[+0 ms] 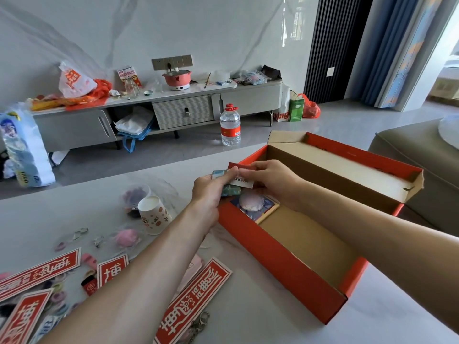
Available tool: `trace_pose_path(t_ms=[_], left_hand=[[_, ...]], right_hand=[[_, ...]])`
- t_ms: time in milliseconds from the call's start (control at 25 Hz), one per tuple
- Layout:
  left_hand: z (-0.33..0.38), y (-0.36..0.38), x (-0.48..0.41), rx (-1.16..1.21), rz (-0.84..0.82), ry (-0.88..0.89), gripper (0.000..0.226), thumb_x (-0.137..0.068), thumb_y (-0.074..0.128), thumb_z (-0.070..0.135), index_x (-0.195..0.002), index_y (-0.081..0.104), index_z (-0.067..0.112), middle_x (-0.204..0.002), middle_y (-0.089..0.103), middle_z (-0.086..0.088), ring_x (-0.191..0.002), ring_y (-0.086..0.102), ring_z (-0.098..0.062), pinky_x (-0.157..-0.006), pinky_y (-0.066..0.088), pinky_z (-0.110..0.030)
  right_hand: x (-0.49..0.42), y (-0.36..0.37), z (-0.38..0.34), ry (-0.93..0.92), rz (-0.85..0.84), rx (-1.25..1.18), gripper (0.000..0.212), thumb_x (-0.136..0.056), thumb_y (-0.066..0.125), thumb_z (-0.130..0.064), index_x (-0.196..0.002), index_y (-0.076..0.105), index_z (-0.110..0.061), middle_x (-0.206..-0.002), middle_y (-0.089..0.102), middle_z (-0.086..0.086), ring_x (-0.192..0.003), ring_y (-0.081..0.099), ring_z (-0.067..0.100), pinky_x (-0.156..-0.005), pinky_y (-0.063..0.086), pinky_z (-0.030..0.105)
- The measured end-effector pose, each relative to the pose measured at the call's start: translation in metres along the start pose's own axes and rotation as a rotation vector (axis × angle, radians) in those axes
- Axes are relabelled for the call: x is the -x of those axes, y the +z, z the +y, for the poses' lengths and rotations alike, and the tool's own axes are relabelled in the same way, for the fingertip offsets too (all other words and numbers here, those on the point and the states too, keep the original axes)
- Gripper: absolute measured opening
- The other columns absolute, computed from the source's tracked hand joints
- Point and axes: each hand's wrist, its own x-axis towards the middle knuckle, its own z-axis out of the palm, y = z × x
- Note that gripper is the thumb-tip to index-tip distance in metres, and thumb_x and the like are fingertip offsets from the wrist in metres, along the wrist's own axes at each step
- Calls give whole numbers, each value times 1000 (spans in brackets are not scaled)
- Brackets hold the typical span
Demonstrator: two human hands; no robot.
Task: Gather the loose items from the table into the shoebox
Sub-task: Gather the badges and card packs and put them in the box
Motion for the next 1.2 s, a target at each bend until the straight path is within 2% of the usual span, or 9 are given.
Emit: trace_pose_path(t_ms=[240, 400, 480, 560, 640, 760, 880, 1000, 1200], left_hand=[[5, 9, 2, 16, -128, 10, 29, -92, 67, 28, -101, 68, 1, -98, 74, -19, -88, 73, -30, -78, 60, -38], [1, 14, 1, -58, -131, 36, 28, -94, 64, 31, -99, 67, 4, -102, 73, -19, -94, 72, -31, -86, 59, -45], [-1, 15, 1, -60, -159, 24, 28, -94, 63, 31, -99, 66, 3, -104, 72, -21, -94, 72, -32, -82, 60, -45], [-2, 15, 2, -59, -194, 19, 29, -91, 67, 29, -99, 66, 1, -104, 72, -23, -88, 73, -30, -73, 62, -41], [-3, 14, 0, -90, -221, 20, 31, -88, 71, 25, -104, 66, -2, -107, 70, -25, -91, 72, -31, -74, 62, -41], [3, 10, -2, 53, -220, -72, 25, -90, 68, 19, -103, 63, -2, -103, 71, -22, -90, 72, -31, -70, 63, -40], [6, 8, -3, 158, -202, -167, 25, -93, 64, 22, -102, 65, -1, -95, 72, -17, -79, 72, -25, -55, 61, -32], [6, 10, -6, 146, -185, -184, 29, -94, 63, 27, -106, 66, 1, -102, 71, -17, -87, 70, -27, -64, 62, -35], [3, 19, -11, 65, -27, -45, 27, -92, 67, 29, -101, 69, 4, -103, 73, -17, -89, 72, -32, -81, 60, -45]], right_hand=[[4, -19, 1, 81, 67, -122, 20, -87, 71, -21, -100, 67, -6, -82, 74, 9, -62, 68, 14, -59, 55, 24], [3, -22, 9, 84, 44, -149, 22, -85, 72, -22, -102, 69, -7, -91, 75, 9, -77, 71, 17, -70, 60, 30], [2, -23, 12, 74, 47, -180, 23, -84, 73, -20, -101, 70, -6, -93, 75, 10, -80, 73, 18, -66, 59, 27], [2, -22, 16, 52, 67, -116, 21, -82, 75, -20, -96, 71, -5, -91, 75, 10, -75, 72, 16, -63, 56, 23], [2, -19, 17, 16, 91, 36, 20, -81, 76, -26, -89, 72, -8, -85, 74, 7, -69, 69, 13, -64, 57, 23], [0, -15, 13, 27, 95, -48, 23, -95, 59, -31, -92, 71, -13, -83, 74, 5, -71, 69, 13, -67, 58, 24], [-1, -16, 9, 34, 31, -41, 21, -99, 51, -17, -107, 70, -12, -92, 73, 4, -79, 69, 11, -66, 57, 21], [-1, -12, 7, -2, -86, 89, 18, -91, 64, -15, -107, 69, -16, -98, 75, 3, -89, 71, 15, -81, 57, 25], [-5, -3, 8, 6, 135, 115, 12, -79, 78, -20, -87, 71, -14, -90, 74, 4, -84, 70, 16, -78, 58, 28]])
